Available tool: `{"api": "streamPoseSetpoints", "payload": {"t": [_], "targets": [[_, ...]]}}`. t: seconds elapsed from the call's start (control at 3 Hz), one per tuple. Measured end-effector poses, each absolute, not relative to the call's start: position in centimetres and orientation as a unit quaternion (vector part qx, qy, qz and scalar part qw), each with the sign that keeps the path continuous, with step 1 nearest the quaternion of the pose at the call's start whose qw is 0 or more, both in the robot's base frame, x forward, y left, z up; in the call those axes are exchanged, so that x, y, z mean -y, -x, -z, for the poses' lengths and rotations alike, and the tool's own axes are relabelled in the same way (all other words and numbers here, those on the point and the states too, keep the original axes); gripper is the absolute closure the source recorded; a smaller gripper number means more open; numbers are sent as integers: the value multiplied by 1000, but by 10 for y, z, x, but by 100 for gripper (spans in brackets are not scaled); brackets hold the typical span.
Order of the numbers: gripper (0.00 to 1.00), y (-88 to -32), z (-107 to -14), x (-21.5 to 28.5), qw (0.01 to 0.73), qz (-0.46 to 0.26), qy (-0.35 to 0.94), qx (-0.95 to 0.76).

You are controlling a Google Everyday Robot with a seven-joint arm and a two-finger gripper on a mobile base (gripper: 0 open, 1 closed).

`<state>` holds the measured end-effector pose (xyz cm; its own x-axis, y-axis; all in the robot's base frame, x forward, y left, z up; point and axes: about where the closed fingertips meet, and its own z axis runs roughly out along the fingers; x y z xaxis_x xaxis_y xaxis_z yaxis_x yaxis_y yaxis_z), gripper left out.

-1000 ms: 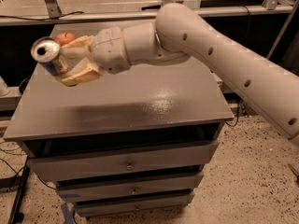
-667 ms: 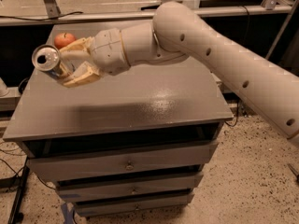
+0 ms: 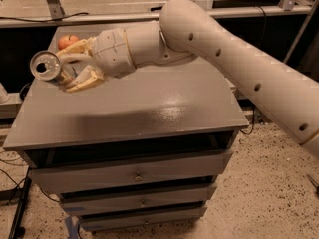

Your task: Pick redbull can

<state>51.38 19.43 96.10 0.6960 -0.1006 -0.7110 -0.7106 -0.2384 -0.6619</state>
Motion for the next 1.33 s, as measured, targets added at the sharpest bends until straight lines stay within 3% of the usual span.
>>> {"api": "streamPoseSetpoints", "payload": {"t": [0.67,1.33], "targets": [[100,-491,-986,-216,565,-173,803,-78],[100,-486,-994,-219,569,-140,810,-26]]}}
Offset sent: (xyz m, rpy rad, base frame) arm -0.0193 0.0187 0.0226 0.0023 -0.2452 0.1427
